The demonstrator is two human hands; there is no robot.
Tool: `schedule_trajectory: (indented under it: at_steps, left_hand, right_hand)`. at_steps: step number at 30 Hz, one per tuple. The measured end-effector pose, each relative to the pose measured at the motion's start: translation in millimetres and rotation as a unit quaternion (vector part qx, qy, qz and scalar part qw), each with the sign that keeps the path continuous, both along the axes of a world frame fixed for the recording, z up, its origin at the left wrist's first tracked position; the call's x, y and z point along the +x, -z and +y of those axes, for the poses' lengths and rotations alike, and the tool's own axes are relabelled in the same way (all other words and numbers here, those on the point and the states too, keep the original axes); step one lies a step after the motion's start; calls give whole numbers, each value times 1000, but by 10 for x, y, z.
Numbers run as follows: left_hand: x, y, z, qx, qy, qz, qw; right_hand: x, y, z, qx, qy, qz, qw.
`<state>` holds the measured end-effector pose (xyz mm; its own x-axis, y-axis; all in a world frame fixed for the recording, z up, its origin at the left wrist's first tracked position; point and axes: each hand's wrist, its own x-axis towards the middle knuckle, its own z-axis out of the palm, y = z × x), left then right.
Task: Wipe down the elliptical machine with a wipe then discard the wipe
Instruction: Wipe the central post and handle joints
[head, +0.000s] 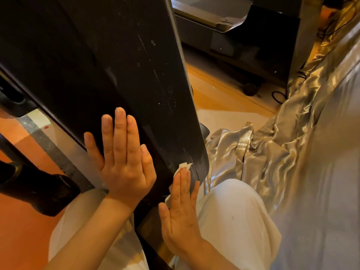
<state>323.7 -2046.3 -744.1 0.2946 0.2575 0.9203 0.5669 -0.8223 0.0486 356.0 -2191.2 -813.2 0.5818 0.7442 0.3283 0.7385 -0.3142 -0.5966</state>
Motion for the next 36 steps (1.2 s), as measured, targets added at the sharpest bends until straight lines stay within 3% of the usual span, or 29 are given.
schedule_trajectory:
  at_steps: [7, 18, 24, 30, 36]
  left_hand:
    - [8, 2, -4, -5, 4, -7, 1000]
    - [-71, 37, 22, -7, 33, 8, 999]
    - [-137, 118, 77, 8, 49, 17, 999]
    - [-125, 138, 97, 15, 49, 15, 999]
    - [-115, 140, 112, 12, 63, 6, 998]
  right_hand:
    - [73, -238, 188, 10, -49, 1, 999]
    - [77, -201, 172, 14, -38, -10, 999]
    - [158, -328, 282, 25, -58, -62, 996]
    - [172, -185, 159, 4, -44, -46, 998]
    - [321, -567, 475, 64, -62, -21, 996]
